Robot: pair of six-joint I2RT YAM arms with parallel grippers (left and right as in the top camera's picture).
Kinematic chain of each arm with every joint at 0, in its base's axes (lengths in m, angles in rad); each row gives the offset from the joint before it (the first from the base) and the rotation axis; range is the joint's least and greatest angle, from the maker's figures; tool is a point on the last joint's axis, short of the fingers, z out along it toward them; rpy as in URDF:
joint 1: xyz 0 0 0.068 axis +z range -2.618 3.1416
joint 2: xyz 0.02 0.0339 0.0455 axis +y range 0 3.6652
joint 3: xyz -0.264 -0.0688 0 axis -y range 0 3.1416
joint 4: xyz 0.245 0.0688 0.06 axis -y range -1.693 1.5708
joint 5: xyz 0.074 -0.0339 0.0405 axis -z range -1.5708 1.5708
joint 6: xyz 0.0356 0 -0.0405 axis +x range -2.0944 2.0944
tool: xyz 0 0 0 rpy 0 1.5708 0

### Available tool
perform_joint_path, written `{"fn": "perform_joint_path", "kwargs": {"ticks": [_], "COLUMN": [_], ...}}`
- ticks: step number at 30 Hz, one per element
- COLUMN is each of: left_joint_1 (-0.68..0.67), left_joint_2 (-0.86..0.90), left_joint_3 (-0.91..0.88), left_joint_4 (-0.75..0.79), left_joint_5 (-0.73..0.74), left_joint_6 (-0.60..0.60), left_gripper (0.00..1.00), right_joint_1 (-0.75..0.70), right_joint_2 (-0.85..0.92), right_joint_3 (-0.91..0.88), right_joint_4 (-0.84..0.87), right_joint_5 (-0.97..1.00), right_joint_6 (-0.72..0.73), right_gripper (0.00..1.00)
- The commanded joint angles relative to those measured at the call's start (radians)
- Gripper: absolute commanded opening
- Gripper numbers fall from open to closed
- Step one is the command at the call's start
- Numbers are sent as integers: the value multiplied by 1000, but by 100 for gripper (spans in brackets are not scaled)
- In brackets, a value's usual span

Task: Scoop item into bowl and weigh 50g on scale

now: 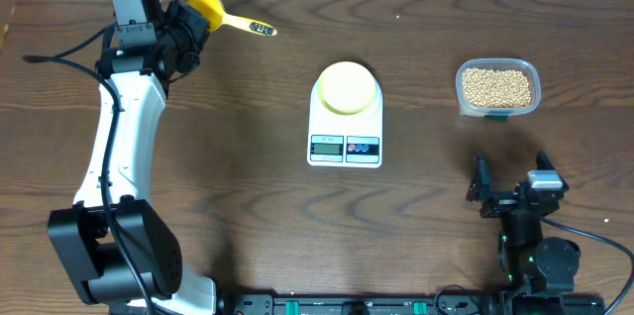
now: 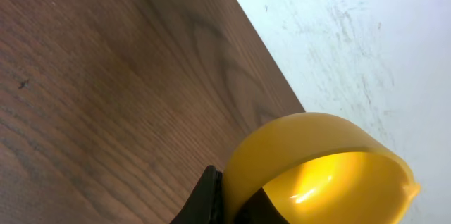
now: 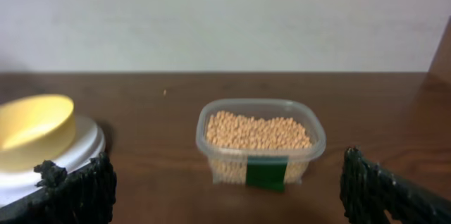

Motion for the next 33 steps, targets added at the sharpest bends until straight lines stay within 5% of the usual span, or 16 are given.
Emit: {"fn": "perform_joint_path", "kwargs": {"ticks": [1, 22, 33], "left_joint_1": [3, 3, 3], "left_joint_2": [-26, -26, -26], "left_joint_3": [11, 11, 11], "left_joint_4": [-3, -2, -2], "left_joint_5": [2, 1, 1], "left_joint_6": [-12, -13, -13], "left_gripper": [8, 8, 8], "right_joint_1": [-8, -8, -8], "right_joint_2": [-6, 13, 203], "right_joint_3": [-1, 140, 258], "right_joint_4": [39, 89, 89], "right_joint_5": [30, 42, 38], "right_joint_6": [45, 36, 13], "right_gripper": [99, 99, 99]}}
